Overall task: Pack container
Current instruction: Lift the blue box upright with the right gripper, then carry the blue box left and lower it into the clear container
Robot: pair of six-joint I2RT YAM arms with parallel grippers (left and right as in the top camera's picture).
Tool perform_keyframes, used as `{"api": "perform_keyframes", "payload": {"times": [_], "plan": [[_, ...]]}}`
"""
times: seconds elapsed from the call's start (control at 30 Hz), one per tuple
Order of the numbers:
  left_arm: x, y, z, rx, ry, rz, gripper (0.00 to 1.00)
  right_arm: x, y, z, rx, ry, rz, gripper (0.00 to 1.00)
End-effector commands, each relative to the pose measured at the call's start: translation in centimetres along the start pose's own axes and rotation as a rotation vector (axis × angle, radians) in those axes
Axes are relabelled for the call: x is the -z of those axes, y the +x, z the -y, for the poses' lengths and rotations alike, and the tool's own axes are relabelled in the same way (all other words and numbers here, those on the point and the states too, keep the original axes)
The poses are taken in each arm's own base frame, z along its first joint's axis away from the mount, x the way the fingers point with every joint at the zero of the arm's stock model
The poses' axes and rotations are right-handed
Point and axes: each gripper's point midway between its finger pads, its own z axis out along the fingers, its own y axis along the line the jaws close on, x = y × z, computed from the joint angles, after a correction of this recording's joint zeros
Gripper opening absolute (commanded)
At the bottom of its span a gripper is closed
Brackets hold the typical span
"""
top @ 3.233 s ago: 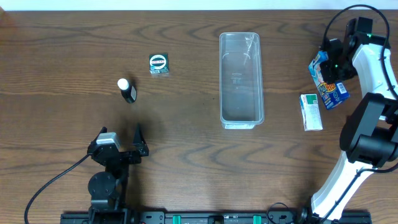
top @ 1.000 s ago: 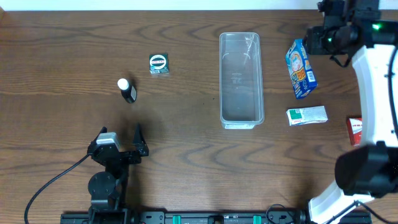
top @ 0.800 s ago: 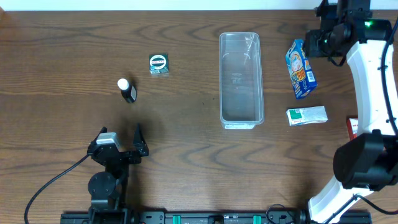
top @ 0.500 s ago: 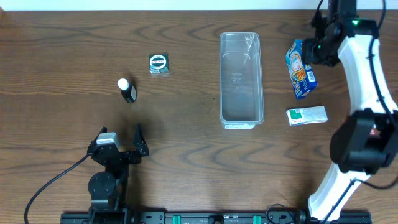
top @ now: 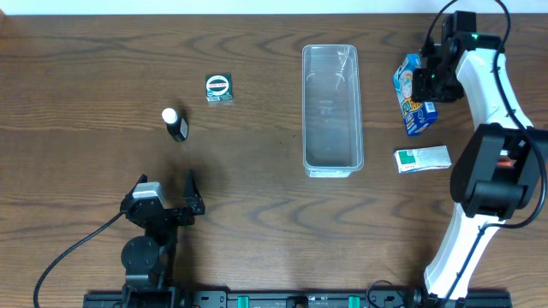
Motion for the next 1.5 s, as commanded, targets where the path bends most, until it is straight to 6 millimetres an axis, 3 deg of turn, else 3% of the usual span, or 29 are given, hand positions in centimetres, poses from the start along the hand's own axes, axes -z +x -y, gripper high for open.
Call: {"api": "perform_keyframes", "payload": {"times": [0.0,0.27,0.4,0.57,0.63,0.8,0.83,0.97,1.1,1.27,1.47], "plan": [[-0.1,1.6,-0.7,-0.009,-0.031,-0.046,0.98,-0.5,-0.1,-0.2,0.006,-0.019,-0.004,0.30],[-0.1,1.6,-0.7,-0.009,-0.031,-0.046,0.98,-0.3,-0.3,-2.1,0.005,-0.131,0.007,0.13],[-0.1,1.6,-0.7,-0.009,-0.031,-0.046,0.98,0.1,-0.5,-2.6,0.002,-0.161,0.017,0.10],[-0.1,1.6,-0.7,-0.009,-0.031,-0.046,0.98,2.5,-1.1,-3.3,0.008,-0.200,0.065,0.09],[-0.1,1.6,-0.7,-0.009,-0.031,-0.046,0.98,4.5,-1.6,-3.4,0.012,-0.201,0.106,0.09],[-0.1,1.6,-0.7,-0.009,-0.031,-0.046,0.98,11.9,-2.7,-4.8,0.014,-0.272,0.262,0.09],[-0.1,1.6,-0.7,-0.009,-0.031,-0.046,0.98,14.4,-2.7,-5.8,0.020,-0.328,0.310,0.09],[-0.1,1.6,-0.7,-0.009,-0.031,-0.046,0.98,20.7,-1.9,-8.9,0.046,-0.500,0.417,0.09],[-0.1,1.6,-0.7,-0.009,-0.031,-0.045,0.98,25.4,-0.5,-12.3,0.069,-0.631,0.466,0.10],[-0.1,1.6,-0.7,-0.009,-0.031,-0.046,0.98,26.0,0.4,-15.6,0.088,-0.674,0.432,0.10],[-0.1,1.6,-0.7,-0.009,-0.031,-0.046,0.98,24.0,0.3,-19.9,0.072,-0.667,0.368,0.10]]}}
